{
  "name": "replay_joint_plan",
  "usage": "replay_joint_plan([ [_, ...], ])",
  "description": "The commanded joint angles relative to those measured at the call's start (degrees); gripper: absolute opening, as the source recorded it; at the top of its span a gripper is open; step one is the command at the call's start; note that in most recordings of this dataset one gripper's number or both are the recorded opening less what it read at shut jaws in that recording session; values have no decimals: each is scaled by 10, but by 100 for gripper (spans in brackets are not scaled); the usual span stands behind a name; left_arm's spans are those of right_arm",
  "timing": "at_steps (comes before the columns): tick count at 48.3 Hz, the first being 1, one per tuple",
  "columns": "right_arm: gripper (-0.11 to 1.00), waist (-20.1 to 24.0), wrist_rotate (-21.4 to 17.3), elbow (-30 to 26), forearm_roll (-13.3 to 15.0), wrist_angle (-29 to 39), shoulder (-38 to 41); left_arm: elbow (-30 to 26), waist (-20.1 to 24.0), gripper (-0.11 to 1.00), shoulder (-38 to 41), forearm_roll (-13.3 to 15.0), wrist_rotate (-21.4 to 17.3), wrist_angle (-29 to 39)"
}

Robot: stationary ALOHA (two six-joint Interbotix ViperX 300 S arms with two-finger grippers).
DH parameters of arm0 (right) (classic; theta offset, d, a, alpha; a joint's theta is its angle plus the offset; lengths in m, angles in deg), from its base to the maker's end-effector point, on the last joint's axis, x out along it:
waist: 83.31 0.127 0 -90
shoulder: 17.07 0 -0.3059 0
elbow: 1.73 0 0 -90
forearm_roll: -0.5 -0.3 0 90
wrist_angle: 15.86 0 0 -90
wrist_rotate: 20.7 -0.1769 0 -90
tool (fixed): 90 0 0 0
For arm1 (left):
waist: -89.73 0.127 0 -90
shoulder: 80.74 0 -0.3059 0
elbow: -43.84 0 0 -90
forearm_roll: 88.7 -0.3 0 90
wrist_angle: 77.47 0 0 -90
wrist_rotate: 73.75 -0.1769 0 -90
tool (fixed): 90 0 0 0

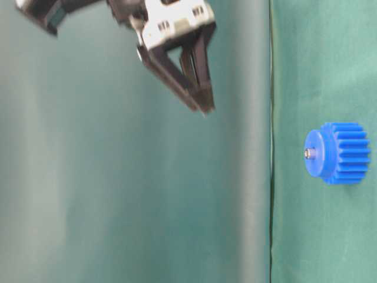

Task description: Insert the shaft placed at a random location into the center hole of the small gear at another random location.

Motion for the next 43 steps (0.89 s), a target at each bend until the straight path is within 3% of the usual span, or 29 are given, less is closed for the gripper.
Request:
replay_joint_plan([
  [1,74,1,-1,23,0,-2,-48,-6,-1,-1,2,1,-1,-4],
  [9,74,1,-6,81,-2,15,-139,-6,-1,-1,2,1,-1,-3],
  [24,74,1,-7,136,-1,107,-279,-6,-1,-1,1,1,0,-2],
  [43,74,1,-8,165,-3,113,-321,-6,-1,-1,1,2,0,1],
])
